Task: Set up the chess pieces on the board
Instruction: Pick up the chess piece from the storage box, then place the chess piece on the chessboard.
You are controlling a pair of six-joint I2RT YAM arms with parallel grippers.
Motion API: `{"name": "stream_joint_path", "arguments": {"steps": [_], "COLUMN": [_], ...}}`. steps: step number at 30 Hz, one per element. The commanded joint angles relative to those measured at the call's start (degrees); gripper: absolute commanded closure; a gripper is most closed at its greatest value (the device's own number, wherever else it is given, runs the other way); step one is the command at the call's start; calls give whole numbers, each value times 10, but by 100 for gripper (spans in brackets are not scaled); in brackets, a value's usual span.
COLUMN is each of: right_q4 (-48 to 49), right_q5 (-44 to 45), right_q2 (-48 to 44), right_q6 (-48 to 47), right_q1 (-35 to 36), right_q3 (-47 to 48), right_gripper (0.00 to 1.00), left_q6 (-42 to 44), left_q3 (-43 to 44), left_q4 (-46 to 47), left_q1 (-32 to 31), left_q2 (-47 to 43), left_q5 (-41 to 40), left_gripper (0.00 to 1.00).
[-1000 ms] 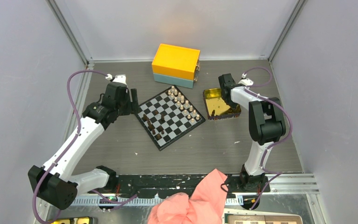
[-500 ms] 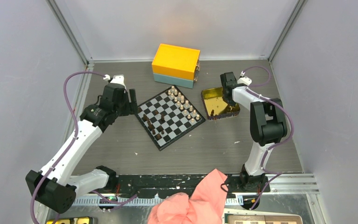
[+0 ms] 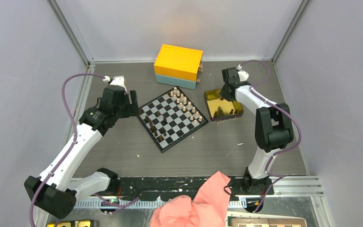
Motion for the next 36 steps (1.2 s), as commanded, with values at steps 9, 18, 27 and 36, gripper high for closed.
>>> {"name": "stream_joint_path", "arguments": {"steps": [9,18,27,36], "right_q4": [-81,-147,-174,-206], "right_q5": [-45,-63,-61,-45], "right_q2": [3,70,138,227], "right_q6": [-139,-194,-242,-277], "right_q1": [169,279,350,372], "right_q3": [183,281,349,463], "right_gripper": [99,99,99,99], "left_q6": [-16,-21,-20,-15], "left_q3": [-20,-37,-47,-48], "left_q4": [-28,-64,-82,-90], "left_q1": [5,7,8,11], "left_q2": [-65,-106,-134,-144], "left_q5": [-32,-39,-41,-43], "left_gripper": [25,25,25,25]}}
